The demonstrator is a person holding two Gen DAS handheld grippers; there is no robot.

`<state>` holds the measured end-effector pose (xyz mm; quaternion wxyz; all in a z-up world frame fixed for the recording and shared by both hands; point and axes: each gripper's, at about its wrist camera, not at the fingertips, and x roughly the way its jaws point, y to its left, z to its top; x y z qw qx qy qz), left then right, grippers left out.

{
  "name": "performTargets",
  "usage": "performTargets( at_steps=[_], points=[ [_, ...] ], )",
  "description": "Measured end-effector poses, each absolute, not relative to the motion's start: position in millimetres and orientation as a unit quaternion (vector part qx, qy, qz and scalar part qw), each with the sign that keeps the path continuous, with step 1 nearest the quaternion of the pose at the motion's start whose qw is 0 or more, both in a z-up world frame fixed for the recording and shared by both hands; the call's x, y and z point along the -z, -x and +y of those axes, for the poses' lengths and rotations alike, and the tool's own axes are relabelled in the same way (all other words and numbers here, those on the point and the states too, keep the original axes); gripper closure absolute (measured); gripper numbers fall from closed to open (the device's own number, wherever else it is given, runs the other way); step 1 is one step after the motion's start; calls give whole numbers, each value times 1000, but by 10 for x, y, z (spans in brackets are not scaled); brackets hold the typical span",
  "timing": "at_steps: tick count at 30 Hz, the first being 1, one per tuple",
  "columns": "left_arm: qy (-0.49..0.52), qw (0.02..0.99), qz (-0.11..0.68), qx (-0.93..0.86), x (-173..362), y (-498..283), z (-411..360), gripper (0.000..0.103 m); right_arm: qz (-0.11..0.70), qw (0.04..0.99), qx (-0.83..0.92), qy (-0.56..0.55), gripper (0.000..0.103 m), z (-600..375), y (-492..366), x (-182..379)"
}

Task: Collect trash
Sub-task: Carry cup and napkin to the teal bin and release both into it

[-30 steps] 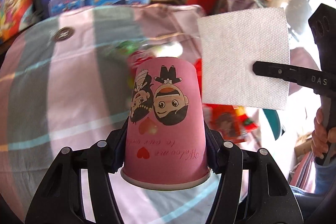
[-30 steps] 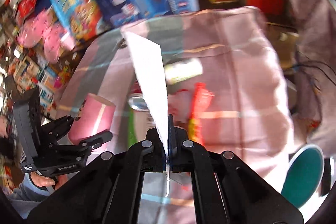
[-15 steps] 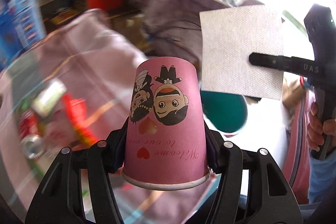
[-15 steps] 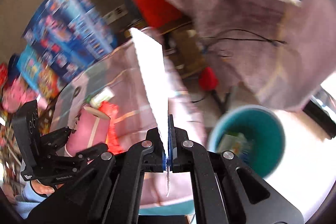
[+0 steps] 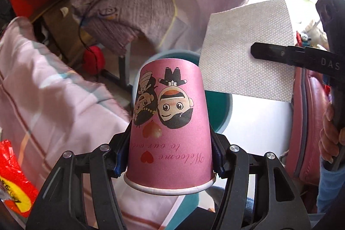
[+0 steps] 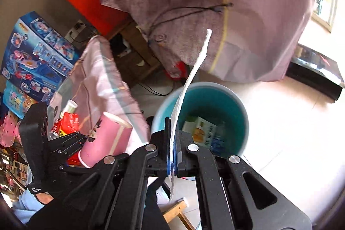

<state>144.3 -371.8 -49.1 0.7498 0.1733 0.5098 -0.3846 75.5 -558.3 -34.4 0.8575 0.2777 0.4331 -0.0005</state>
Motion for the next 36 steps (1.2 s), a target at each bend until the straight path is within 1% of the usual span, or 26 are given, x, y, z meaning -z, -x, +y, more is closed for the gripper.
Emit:
performTargets(
  at_steps=[4,7,10,11,16,29,31,32,33,34,36],
  points=[
    [-184,738,523,385,661,-1486,-3919,42,443,851,8,-281,101,-5690,-745,475],
    [-190,730,531,386,774,-1509,-4079,38,448,847,13,-285,101,-5758,-748,550],
    [-192,725,537,387,874,-1548,-4230,37,454,843,17,-288,101,-5820,-766,621],
    [-193,722,540,386,894,-1555,-4258,34,457,842,18,-287,101,-5829,-770,644],
    [-190,718,549,383,978,-1595,-4267,27,470,835,20,-286,101,-5837,-833,758],
    [-169,722,565,361,1039,-1619,-4046,25,495,822,16,-282,101,-5789,-994,926],
    [-166,721,566,362,1030,-1606,-4023,24,503,818,12,-279,97,-5755,-1018,954],
    [-165,722,566,362,1024,-1599,-4016,21,506,817,11,-275,96,-5737,-1028,963],
    [-165,723,564,362,1016,-1599,-4005,19,509,816,12,-273,90,-5724,-1040,968],
    [-165,726,561,362,1000,-1589,-3989,14,511,815,11,-274,70,-5715,-1045,974],
    [-164,729,557,362,971,-1569,-3960,14,507,818,21,-270,44,-5711,-1037,947]
  ],
)
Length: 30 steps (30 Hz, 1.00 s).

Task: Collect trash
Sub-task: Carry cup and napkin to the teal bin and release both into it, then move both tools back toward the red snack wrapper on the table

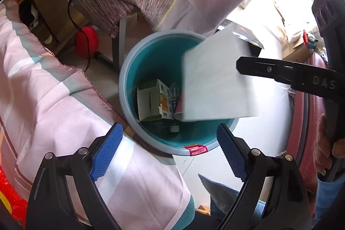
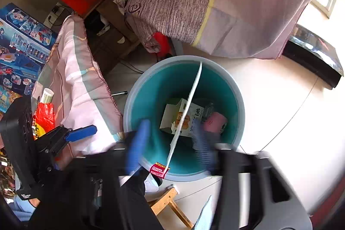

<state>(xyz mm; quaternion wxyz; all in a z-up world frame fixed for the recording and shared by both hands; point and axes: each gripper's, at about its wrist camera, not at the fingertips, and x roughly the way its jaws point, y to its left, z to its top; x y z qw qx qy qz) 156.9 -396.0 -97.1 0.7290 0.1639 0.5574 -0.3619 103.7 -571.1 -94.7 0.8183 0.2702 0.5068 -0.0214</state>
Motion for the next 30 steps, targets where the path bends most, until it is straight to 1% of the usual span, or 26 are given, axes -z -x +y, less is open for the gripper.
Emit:
performTargets(
  at_steps=[2,4,7,14,18,30],
  points=[
    [-163,730,556,363,945,-1554,-3927,12,504,822,25,-265,43,-5702,-1030,909],
    [-160,731,555,362,919,-1543,-3877,12,502,821,28,-271,33,-5712,-1023,884],
    [-156,732,556,362,901,-1530,-3807,11,505,819,35,-271,28,-5704,-1017,858],
    [-147,737,557,353,845,-1507,-3597,11,519,811,39,-268,27,-5568,-1042,836],
    [-140,742,553,352,769,-1473,-3455,11,525,809,34,-261,23,-5439,-1051,791],
    [-108,768,535,336,528,-1389,-2811,11,522,821,4,-232,23,-4886,-1132,542]
  ],
)
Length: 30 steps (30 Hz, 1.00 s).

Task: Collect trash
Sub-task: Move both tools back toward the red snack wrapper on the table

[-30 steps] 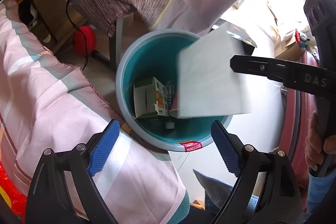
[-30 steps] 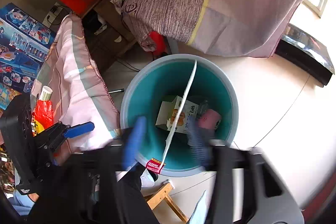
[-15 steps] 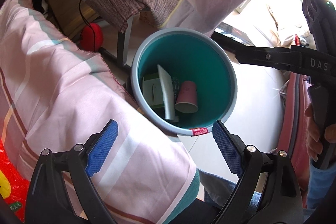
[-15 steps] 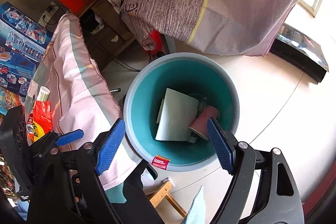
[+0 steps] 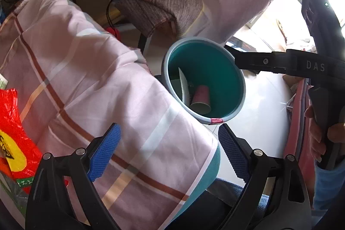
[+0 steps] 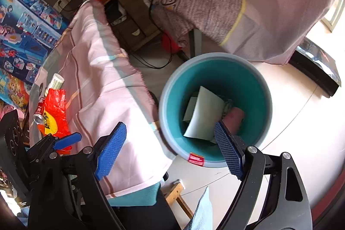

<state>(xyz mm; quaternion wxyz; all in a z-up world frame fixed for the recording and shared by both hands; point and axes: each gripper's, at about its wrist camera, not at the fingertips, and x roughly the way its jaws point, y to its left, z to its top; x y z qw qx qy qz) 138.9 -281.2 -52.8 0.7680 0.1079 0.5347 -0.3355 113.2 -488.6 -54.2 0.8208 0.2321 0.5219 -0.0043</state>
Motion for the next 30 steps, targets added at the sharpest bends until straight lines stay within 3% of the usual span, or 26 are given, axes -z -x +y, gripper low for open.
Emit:
performTargets(
  at_steps=[30],
  points=[
    [50,840,499,205,296,-1273,-279,10,561,811,-130,-108,23,-2509,-1592,345]
  ],
)
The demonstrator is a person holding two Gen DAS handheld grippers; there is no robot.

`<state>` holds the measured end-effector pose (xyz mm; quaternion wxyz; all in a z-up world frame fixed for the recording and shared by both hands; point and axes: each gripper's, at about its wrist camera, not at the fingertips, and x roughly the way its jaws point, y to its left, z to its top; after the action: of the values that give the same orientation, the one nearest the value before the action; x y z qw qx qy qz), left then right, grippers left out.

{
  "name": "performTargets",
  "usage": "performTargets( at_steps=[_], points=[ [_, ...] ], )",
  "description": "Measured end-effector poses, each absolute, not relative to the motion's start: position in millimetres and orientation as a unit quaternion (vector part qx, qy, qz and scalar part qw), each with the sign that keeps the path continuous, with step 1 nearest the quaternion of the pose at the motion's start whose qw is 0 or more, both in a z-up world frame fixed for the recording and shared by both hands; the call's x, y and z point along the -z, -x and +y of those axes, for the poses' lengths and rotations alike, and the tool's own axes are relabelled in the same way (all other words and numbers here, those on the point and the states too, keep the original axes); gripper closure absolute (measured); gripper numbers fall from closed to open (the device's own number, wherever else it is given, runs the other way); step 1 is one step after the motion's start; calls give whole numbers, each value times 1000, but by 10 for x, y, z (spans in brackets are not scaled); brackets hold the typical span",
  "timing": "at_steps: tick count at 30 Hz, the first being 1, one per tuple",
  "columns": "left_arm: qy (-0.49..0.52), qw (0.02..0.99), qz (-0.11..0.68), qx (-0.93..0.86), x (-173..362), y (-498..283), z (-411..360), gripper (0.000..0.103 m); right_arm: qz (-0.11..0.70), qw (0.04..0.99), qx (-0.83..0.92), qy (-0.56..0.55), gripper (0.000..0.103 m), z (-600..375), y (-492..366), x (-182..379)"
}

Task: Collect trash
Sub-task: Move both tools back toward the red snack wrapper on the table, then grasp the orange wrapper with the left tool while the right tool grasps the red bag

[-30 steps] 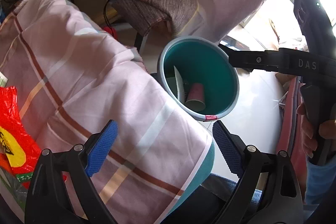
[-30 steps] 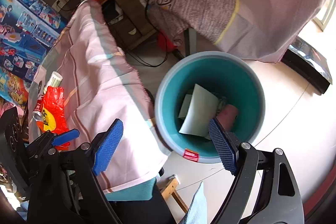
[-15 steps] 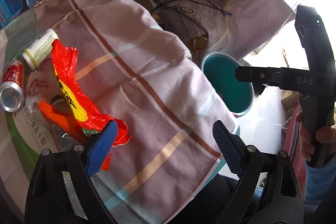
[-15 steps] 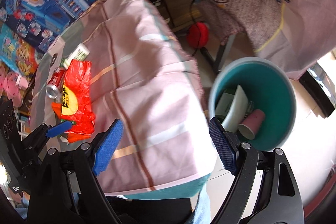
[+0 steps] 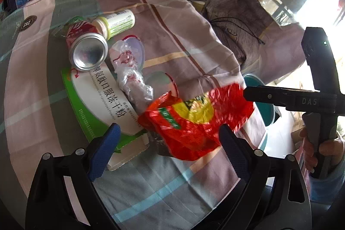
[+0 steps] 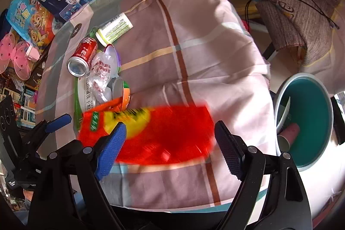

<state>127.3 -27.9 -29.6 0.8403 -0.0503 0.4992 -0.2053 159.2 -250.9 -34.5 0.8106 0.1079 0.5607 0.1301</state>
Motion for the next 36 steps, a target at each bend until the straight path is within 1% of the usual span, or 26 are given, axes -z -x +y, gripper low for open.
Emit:
performTargets(
  at_steps=[4,10,14,19,21,22,23,25,28,30,31,32,33,34,35,36],
  points=[
    [47,844,499,191,367,-1269,-142,8,571,805,-126,-101,23,-2432,-1639,436],
    [35,837,517,178,597,-1246,-26,8,595,789,-137,-74,23,-2338,-1556,642],
    [52,832,528,165,698,-1273,132,8,617,769,-147,-78,23,-2277,-1493,774],
    [21,843,502,190,659,-1198,60,9,630,760,-129,-97,23,-2288,-1380,898],
    [7,845,496,201,638,-1190,-18,16,633,757,-123,-106,23,-2315,-1332,929],
    [-2,845,492,210,626,-1193,-62,23,633,757,-116,-110,23,-2343,-1293,942],
    [-14,842,491,225,621,-1203,-126,27,633,758,-108,-113,23,-2371,-1268,950],
    [-31,839,489,235,625,-1218,-204,29,633,758,-97,-122,23,-2435,-1229,962],
    [-62,834,487,253,641,-1216,-346,30,632,758,-90,-136,23,-2501,-1167,979],
    [-83,828,482,273,657,-1159,-479,40,631,758,-87,-140,23,-2526,-1136,992],
    [-91,823,485,281,676,-1130,-539,52,632,757,-85,-143,23,-2546,-1119,1006],
    [-95,820,486,286,697,-1109,-585,59,633,756,-84,-144,23,-2563,-1111,1019],
    [-99,816,487,295,723,-1079,-640,63,633,756,-83,-145,23,-2578,-1104,1029],
    [-100,811,490,303,749,-1052,-690,73,633,756,-81,-146,23,-2602,-1097,1035],
    [-99,807,494,308,776,-1037,-738,80,633,756,-81,-147,23,-2622,-1094,1039],
    [-97,805,496,310,790,-1025,-764,82,632,756,-81,-148,23,-2639,-1092,1039]
  ],
)
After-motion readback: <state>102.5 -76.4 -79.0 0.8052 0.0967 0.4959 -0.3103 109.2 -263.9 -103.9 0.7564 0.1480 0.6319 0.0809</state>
